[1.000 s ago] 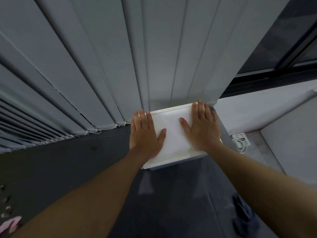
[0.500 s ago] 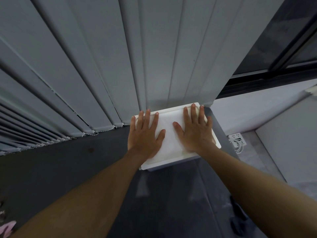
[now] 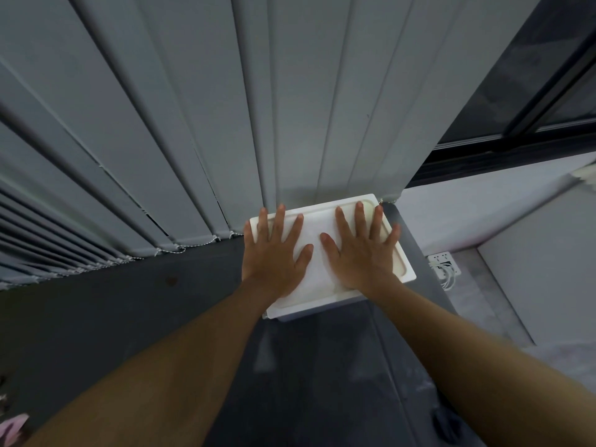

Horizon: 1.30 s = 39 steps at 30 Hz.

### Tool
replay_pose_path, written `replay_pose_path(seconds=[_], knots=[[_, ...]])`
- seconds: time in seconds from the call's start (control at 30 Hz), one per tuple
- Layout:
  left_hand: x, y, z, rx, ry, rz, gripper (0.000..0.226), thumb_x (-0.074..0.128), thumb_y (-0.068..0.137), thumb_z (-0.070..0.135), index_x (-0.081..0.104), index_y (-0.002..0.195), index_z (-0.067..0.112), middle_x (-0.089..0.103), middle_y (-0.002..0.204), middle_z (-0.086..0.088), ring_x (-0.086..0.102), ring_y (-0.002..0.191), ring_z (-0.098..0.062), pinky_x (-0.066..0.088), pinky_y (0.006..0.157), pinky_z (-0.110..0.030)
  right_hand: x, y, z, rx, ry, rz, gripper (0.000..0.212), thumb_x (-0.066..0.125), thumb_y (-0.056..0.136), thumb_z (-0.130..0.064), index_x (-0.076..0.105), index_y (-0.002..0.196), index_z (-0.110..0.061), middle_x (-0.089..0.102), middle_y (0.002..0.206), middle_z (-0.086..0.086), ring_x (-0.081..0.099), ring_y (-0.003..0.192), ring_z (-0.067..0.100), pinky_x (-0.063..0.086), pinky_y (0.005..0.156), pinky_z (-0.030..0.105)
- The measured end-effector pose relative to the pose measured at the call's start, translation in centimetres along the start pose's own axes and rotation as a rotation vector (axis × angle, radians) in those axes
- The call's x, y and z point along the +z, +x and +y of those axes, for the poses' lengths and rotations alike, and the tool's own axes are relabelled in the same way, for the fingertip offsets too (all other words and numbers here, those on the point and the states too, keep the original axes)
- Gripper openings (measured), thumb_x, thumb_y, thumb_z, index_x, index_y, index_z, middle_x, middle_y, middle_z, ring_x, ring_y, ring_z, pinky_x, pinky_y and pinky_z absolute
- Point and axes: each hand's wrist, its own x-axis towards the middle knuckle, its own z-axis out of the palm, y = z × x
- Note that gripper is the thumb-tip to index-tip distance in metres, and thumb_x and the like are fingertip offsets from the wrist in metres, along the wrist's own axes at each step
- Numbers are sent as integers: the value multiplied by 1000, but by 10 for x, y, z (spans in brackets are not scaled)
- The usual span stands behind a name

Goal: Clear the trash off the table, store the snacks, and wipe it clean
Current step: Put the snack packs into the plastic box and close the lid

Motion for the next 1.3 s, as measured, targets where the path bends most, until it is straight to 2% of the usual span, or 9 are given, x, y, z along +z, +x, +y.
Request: replay_pose_path(seconds=[0.1, 0.27, 0.37, 0.5, 0.77, 0.97, 1.13, 1.2, 1.3], knots=[[-2, 0, 1, 12, 30, 28, 72, 1, 96, 63, 4, 160, 30, -2, 168, -8, -2, 153, -35, -3, 122, -56, 6, -5, -4, -27, -7, 14, 75, -1, 92, -68, 3, 158, -33, 1, 167, 7, 6, 151, 40, 2, 112, 72], [-1, 0, 0, 13, 0, 30, 69, 9, 98, 61, 12, 159, 29, 4, 168, -6, 2, 153, -34, -1, 123, -53, 4, -2, -4, -25, -5, 14, 72, 2, 93, -68, 7, 157, -35, 6, 166, 5, 12, 150, 39, 5, 112, 73], [-1, 0, -1, 13, 5, 20, 69, 7, 97, 61, 10, 159, 31, 2, 168, -5, 1, 153, -33, -2, 123, -53, 4, -6, -6, -39, 0, 36, 75, 1, 92, -70, 11, 157, -35, 9, 166, 5, 14, 149, 40, 2, 112, 73], [0, 2, -2, 25, 5, -3, 69, 4, 97, 62, 7, 159, 31, -1, 168, -4, -3, 153, -33, -4, 123, -53, 4, -4, -5, -51, -13, 15, 75, 0, 89, -73, 6, 156, -38, 5, 166, 3, 13, 149, 39, 4, 111, 73], [0, -8, -1, 2, -168, 106, 70, 22, 97, 60, 31, 155, 22, 17, 166, -8, 9, 153, -34, 4, 125, -49, 4, -4, -4, -50, 6, 34, 77, 7, 90, -74, 15, 157, -36, 11, 166, 4, 19, 148, 39, 8, 111, 73], [4, -12, 0, 0, -89, 22, 74, 7, 96, 63, 11, 160, 25, -3, 168, -11, -8, 153, -34, -4, 124, -50, 4, -1, -4, -33, -26, 14, 79, 0, 88, -75, 8, 156, -38, 7, 166, 2, 14, 149, 37, 9, 111, 73], [3, -8, -5, 17, -58, -40, 79, 0, 91, 69, 3, 160, 29, -9, 167, -7, -12, 153, -33, -11, 121, -50, 3, 0, -4, -37, -26, -36, 84, -9, 83, -76, 4, 156, -37, 2, 167, 0, 10, 150, 35, 4, 113, 71], [0, -7, -5, 27, -49, -85, 79, 2, 92, 69, 0, 159, 29, -12, 167, -7, -13, 152, -34, -11, 121, -51, 3, 0, -3, -41, -31, -66, 85, -12, 81, -76, 0, 156, -37, -2, 167, 0, 8, 151, 34, 2, 113, 72], [-8, -5, -10, 67, -56, -182, 75, 16, 98, 66, -4, 159, 27, -19, 166, -9, -17, 152, -33, -9, 122, -51, 0, 0, -2, -55, -33, -132, 88, -20, 72, -76, -17, 151, -37, -16, 165, 0, -3, 152, 34, -2, 113, 72]])
